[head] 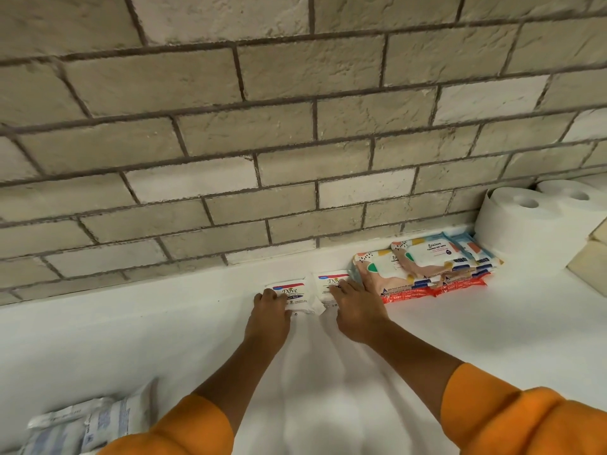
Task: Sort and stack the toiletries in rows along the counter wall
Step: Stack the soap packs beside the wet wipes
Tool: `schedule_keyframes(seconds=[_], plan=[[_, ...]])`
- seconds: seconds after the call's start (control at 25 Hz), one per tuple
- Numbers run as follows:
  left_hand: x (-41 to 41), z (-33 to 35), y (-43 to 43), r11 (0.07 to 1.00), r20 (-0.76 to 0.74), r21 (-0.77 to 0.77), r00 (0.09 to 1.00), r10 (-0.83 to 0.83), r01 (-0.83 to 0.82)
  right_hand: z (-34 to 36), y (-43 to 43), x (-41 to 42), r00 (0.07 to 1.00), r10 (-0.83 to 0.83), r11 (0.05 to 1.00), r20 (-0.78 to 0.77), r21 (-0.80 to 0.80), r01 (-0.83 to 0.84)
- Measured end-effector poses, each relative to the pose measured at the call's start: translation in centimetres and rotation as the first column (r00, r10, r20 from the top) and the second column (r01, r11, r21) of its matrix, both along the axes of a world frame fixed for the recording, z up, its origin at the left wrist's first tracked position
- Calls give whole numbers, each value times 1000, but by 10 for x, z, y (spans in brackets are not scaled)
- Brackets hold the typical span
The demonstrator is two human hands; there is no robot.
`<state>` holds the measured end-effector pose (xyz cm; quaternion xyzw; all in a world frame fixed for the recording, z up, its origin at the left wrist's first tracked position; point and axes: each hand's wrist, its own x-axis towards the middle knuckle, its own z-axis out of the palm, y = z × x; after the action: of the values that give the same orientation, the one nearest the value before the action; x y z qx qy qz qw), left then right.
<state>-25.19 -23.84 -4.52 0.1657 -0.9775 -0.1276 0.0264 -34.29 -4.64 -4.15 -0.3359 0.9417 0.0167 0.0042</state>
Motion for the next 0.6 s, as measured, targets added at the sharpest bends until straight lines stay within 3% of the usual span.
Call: schedule_keyframes(seconds=[0.08, 0.36, 0.6], plan=[[6, 2, 0, 998, -25, 59, 1000, -3, 5, -3, 4, 8, 1000, -29, 999, -5, -13, 29], [52, 7, 10, 978, -170, 202, 981, 96, -61, 10, -2, 66, 989, -139, 944, 48, -297, 147], [118, 18, 18, 887, -96, 457, 988, 123, -66, 25, -1, 125, 934, -112, 887, 340, -390, 248]])
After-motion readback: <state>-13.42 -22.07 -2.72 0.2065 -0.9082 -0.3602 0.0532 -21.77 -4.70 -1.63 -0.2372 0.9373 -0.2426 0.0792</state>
